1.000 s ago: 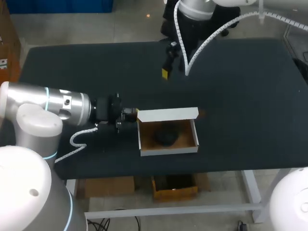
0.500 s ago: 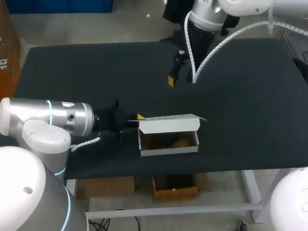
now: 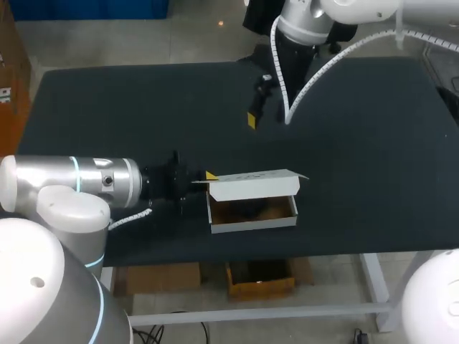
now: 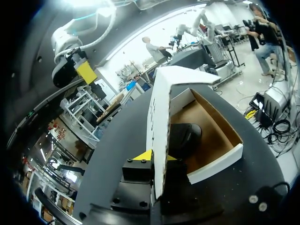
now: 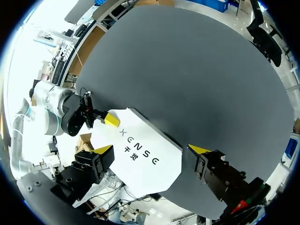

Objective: Assemble the packaging by folding the flat box into shape, placing the metal phone stand inside, and closing the box properly

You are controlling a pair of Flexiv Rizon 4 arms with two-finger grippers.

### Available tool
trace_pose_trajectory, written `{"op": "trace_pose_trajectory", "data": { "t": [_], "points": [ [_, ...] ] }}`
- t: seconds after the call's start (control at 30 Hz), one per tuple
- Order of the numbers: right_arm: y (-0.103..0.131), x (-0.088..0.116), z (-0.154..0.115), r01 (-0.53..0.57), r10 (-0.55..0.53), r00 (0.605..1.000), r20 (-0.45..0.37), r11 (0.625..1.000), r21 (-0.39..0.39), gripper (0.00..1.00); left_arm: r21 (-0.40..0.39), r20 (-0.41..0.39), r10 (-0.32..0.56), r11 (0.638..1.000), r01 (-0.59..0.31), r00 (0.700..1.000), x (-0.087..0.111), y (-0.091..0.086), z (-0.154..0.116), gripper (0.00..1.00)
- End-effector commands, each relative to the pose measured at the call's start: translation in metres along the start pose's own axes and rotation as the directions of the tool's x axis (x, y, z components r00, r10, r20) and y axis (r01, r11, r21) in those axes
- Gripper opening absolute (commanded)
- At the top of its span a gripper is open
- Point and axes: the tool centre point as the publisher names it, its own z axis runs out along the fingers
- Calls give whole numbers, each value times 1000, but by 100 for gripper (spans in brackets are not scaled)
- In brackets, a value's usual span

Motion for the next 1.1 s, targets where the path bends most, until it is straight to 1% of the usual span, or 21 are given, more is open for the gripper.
{"op": "trace_pose_trajectory", "data": {
  "t": [0.03, 0.07, 0.1, 0.13, 0.2, 0.27, 0.3, 0.37, 0.4, 0.47, 0.53, 0.57, 0.67, 1.03, 1.1],
  "points": [
    [10, 8, 0, -111, 110, 994, 27, 993, 43, 100, -2, 9, 10, 1000, -10, 1000, 8, 3, 6, 0],
    [10, 8, 0, -133, 132, 991, 20, 990, 45, 100, -15, 19, 32, 999, -31, 999, 9, 3, 6, 0],
    [10, 9, 2, -145, 143, 989, 29, 988, 52, 100, -6, 18, 55, 998, -55, 998, 11, 3, 8, 0],
    [8, 10, 3, -173, 173, 985, 8, 983, 59, 100, -15, 28, 67, 998, -67, 997, 12, 2, 8, 0],
    [5, 10, 6, -228, 228, 974, 8, 971, 76, 100, -15, 37, 95, 995, -95, 995, 14, 2, 8, 0],
    [0, 8, 9, -309, 311, 950, -9, 946, 96, 100, -26, 47, 129, 991, -128, 991, 16, 1, 9, 0],
    [-3, 7, 10, -333, 335, 942, -7, 938, 101, 100, -24, 49, 134, 991, -133, 990, 16, 1, 9, 0],
    [-10, 3, 11, -404, 411, 910, -48, 908, 107, 100, -29, 49, 166, 986, -164, 985, 19, 0, 10, 0],
    [-13, 3, 11, -423, 429, 902, -43, 900, 105, 100, -29, 57, 171, 985, -170, 984, 20, 0, 10, 0],
    [-20, -1, 12, -487, 496, 865, -75, 866, 116, 100, -42, 59, 200, 979, -198, 978, 21, 0, 11, 0],
    [-28, -5, 17, -579, 595, 796, -110, 802, 150, 100, -47, 68, 218, 975, -215, 973, 23, 0, 11, 0],
    [-32, -6, 18, -595, 616, 773, -152, 787, 162, 100, -50, 72, 227, 973, -224, 971, 23, 0, 11, 0],
    [-32, -6, 18, -595, 616, 773, -152, 787, 162, 100, -56, 75, 248, 968, -244, 966, 24, -1, 10, 0],
    [-32, -6, 18, -595, 616, 773, -152, 787, 162, 100, -38, 70, 294, 956, -292, 953, 22, -2, 9, 0],
    [-28, -2, 15, -578, 601, 789, -130, 797, 176, 100, -29, 68, 305, 952, -304, 950, 20, -3, 8, 0]
  ]
}}
